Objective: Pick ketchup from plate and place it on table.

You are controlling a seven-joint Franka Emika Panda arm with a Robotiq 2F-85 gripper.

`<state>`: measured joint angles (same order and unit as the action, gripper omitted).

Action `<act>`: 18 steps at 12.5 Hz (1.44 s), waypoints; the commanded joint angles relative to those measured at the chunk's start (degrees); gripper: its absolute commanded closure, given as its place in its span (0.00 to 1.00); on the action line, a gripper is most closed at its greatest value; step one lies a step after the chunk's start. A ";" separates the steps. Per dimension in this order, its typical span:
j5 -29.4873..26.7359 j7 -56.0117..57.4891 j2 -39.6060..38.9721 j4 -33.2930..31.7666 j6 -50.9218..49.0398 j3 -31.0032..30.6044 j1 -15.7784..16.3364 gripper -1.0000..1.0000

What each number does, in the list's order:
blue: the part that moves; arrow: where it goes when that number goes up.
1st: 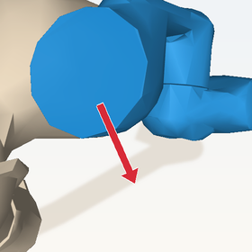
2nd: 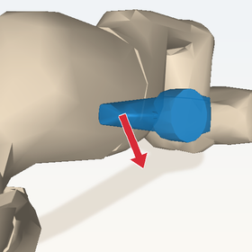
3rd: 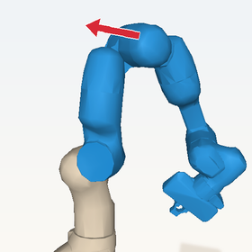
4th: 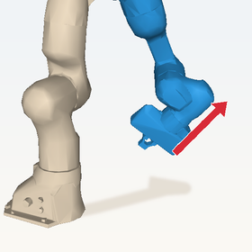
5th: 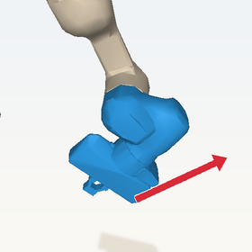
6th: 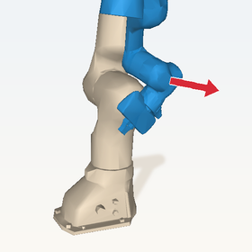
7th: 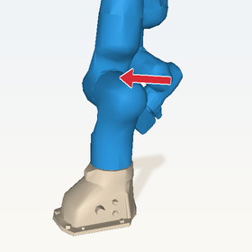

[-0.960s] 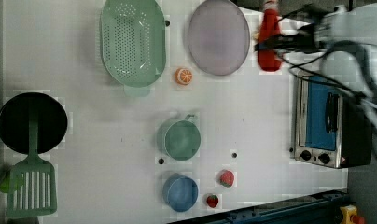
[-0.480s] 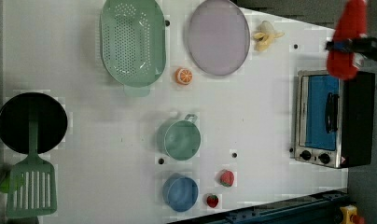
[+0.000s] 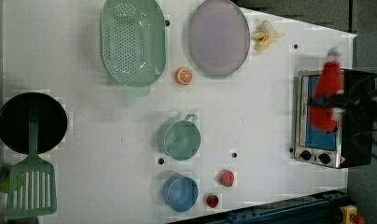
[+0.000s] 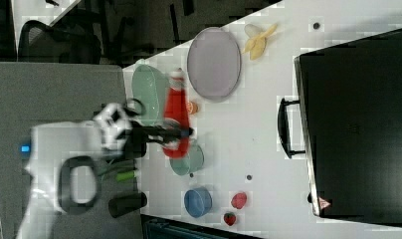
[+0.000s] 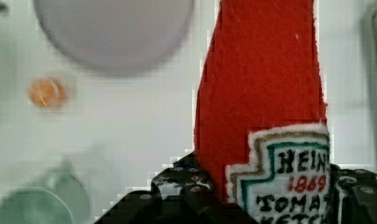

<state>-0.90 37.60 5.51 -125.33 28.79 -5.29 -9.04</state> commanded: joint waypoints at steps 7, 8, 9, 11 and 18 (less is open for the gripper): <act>-0.23 -2.33 -11.02 -15.96 24.06 1.17 -0.50 0.41; -0.24 -2.33 -13.08 -15.98 25.61 1.17 -0.50 0.38; -0.24 -2.31 -14.99 -16.05 27.44 1.17 -0.51 0.28; -0.24 -2.32 -17.34 -15.95 31.90 0.98 -0.48 0.06; -0.23 -17.11 -3.98 -12.49 23.65 -0.02 -0.42 0.00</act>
<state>-0.89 27.96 -2.86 -141.67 53.55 -4.70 -9.79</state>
